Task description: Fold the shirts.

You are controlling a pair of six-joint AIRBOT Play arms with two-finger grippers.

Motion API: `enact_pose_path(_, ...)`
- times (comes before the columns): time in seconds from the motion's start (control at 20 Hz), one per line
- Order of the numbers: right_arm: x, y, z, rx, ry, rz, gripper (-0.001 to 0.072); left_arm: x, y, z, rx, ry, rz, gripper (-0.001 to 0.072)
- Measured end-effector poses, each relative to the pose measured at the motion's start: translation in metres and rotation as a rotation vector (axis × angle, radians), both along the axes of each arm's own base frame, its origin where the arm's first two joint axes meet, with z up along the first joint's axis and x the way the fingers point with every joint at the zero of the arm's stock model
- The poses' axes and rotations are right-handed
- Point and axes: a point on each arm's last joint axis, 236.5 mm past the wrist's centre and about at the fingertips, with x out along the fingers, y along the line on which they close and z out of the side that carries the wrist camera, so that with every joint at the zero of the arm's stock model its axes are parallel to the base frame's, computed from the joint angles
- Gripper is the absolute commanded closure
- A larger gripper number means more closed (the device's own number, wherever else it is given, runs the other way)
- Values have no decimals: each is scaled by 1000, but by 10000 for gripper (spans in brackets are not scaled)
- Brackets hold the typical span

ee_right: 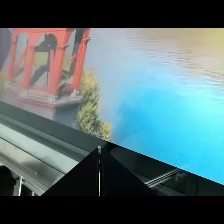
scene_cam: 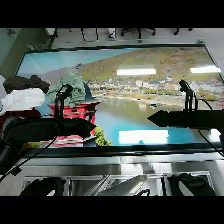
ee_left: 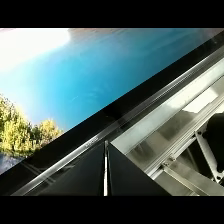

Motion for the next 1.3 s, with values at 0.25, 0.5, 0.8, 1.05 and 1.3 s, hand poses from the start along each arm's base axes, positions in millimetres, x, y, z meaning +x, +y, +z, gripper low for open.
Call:
enact_pose_path(0.25,0,0,0,0,0,0,694,0,0,0,0,0,0,692)
enact_pose_path(0.5,0,0,0,0,0,0,694,0,0,0,0,0,0,692)
enact_pose_path(0.8,9,-2,3,3,-29,-28,693,14,-3,8,-31,-50,35,692)
enact_pose_path(1.05,23,-5,4,8,-57,-68,689,56,17,12,16,-182,137,595)
enact_pose_path(1.3,52,-11,-14,3,-46,-133,109,151,134,-23,185,-145,494,91)
